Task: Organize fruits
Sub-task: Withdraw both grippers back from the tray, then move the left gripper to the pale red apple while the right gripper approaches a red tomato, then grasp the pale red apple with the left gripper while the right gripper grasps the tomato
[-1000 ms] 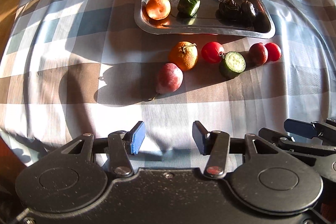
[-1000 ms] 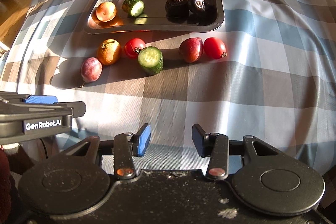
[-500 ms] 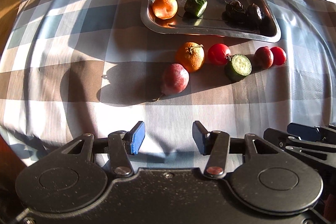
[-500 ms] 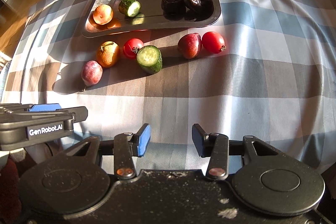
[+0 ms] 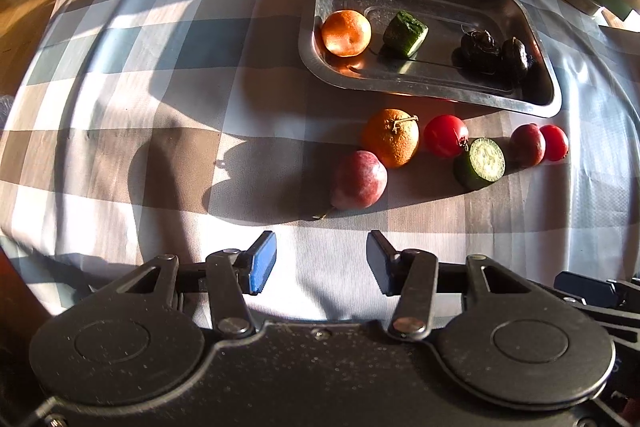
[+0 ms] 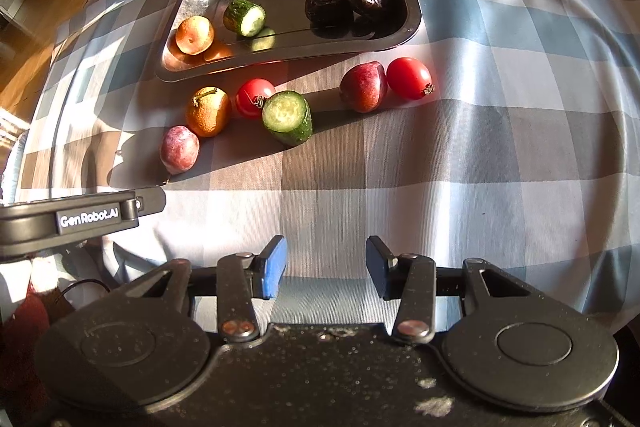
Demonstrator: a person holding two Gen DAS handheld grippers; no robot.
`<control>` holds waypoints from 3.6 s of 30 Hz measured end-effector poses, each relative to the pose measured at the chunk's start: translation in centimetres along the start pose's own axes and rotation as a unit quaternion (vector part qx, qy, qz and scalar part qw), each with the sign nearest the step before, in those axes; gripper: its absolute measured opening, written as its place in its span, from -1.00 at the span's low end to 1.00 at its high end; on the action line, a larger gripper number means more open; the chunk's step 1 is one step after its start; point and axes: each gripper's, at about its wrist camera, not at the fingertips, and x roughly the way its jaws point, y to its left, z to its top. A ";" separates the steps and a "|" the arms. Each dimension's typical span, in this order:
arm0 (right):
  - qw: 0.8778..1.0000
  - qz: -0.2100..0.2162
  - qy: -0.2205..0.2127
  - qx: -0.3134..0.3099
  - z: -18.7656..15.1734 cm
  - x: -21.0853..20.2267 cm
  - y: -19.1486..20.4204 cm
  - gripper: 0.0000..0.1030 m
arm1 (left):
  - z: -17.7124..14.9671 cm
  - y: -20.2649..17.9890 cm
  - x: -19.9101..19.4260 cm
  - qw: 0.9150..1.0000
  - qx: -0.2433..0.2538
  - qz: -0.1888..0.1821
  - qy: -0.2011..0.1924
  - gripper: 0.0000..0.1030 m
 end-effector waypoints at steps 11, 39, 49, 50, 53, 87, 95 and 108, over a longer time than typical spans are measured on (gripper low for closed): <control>1.000 -0.008 -0.002 0.008 0.6 0.3 -0.5 -0.09 | 0.2 -0.2 0.7 1.000 -0.004 -0.001 0.013 0.10; 0.999 -0.035 0.007 0.027 3.6 1.3 -1.2 -0.09 | 3.0 -1.4 -0.2 1.000 0.015 -0.001 0.011 0.10; 0.999 -0.038 0.010 0.026 5.8 1.4 -1.7 -0.09 | 5.2 -1.9 -0.2 1.000 0.030 0.004 0.006 0.10; 0.999 -0.038 0.009 0.026 6.1 1.3 -1.7 -0.09 | 5.4 -2.0 -0.2 0.999 0.032 0.004 0.006 0.10; 0.999 -0.039 0.005 0.023 7.2 1.3 -1.7 -0.09 | 6.0 -2.2 0.1 0.999 0.035 0.003 0.004 0.10; 0.988 -0.106 -0.024 0.106 11.2 2.1 -8.1 -0.10 | 6.3 -0.2 1.3 0.999 0.002 -0.034 0.030 0.10; 0.992 -0.062 -0.041 0.106 11.2 1.4 -7.5 -0.10 | 5.9 -0.7 1.5 0.999 0.011 -0.032 0.033 0.10; 0.994 -0.035 -0.018 0.098 11.2 4.0 -6.4 -0.10 | 5.3 -1.3 1.9 0.998 0.023 -0.034 0.042 0.10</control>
